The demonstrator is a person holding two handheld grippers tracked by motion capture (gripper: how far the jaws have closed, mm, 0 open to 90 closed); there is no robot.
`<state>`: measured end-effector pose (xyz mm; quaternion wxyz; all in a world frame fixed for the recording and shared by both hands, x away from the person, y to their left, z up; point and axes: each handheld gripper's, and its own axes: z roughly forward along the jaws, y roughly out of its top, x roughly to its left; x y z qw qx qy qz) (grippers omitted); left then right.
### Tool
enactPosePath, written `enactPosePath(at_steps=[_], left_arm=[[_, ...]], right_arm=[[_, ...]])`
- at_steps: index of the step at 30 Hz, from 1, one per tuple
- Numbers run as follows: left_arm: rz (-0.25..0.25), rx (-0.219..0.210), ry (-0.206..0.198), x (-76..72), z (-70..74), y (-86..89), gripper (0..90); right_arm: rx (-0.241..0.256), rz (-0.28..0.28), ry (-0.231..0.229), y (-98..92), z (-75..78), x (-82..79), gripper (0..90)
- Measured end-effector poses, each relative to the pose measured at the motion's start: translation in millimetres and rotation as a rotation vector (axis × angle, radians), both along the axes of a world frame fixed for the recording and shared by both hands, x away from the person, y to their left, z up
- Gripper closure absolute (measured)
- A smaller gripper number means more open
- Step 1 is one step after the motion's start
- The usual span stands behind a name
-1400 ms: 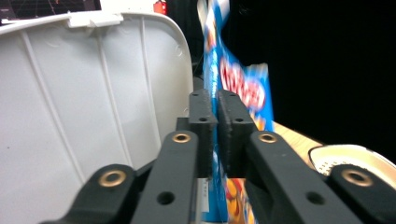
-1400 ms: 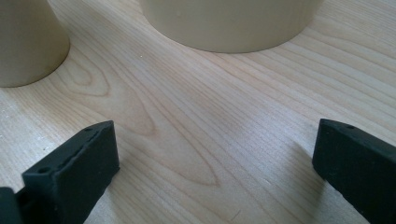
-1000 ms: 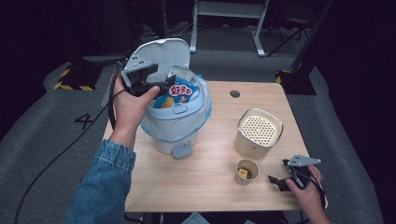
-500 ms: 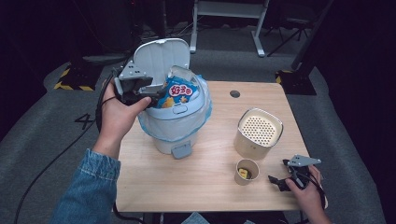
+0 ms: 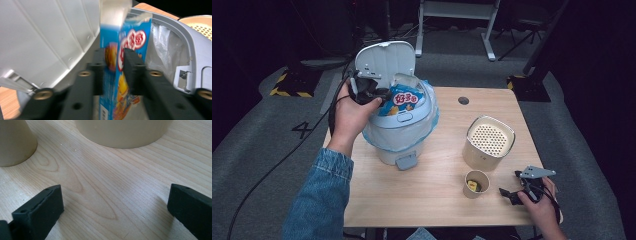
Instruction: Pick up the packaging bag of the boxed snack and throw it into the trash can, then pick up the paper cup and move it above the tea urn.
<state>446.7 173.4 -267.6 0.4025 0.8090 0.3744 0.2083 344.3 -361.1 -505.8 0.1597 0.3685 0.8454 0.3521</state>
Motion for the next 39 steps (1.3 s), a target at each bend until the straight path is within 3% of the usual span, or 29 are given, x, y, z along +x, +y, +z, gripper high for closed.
enactPosePath(at_steps=[2, 10, 20, 24, 30, 33, 36, 38, 39], left_arm=[[0.001, 0.0, 0.002, -0.8, 0.8, 2.4, 89.4], [-0.04, -0.049, -0.044, -20.6, 8.8, 12.3, 90.0], [-0.154, -0.134, -0.084, -70.4, 10.9, 31.4, 89.5], [-0.207, -0.149, -0.084, -89.1, 3.5, 35.1, 84.4], [-0.272, -0.153, -0.072, -111.2, -13.0, 36.6, 64.5], [-0.289, -0.158, -0.065, -121.2, -23.6, 38.3, 62.1], [-0.292, -0.163, -0.059, -128.9, -36.8, 40.8, 60.8], [-0.289, -0.167, -0.056, -132.8, -46.6, 42.7, 60.8], [-0.288, -0.168, -0.051, -134.3, -51.4, 43.8, 60.5]], right_arm=[[0.0, 0.0, 0.0, 0.0, 0.0, 0.0, 0.7], [0.0, 0.0, 0.0, 0.0, 0.0, 0.0, 0.7], [-0.001, 0.0, 0.0, 0.0, 0.1, 0.1, 0.7], [-0.002, 0.0, 0.0, -0.1, 0.1, 0.2, 0.7], [0.0, 0.0, 0.0, 0.2, 0.5, -0.6, 2.1], [0.01, 0.005, -0.004, -0.3, 1.3, -3.5, 7.5], [0.009, 0.047, -0.003, 0.7, 5.4, -7.4, 21.0], [0.0, 0.065, -0.01, 3.7, 8.1, -9.4, 15.8], [-0.004, 0.068, -0.012, 5.1, 9.5, -10.3, 17.4]])
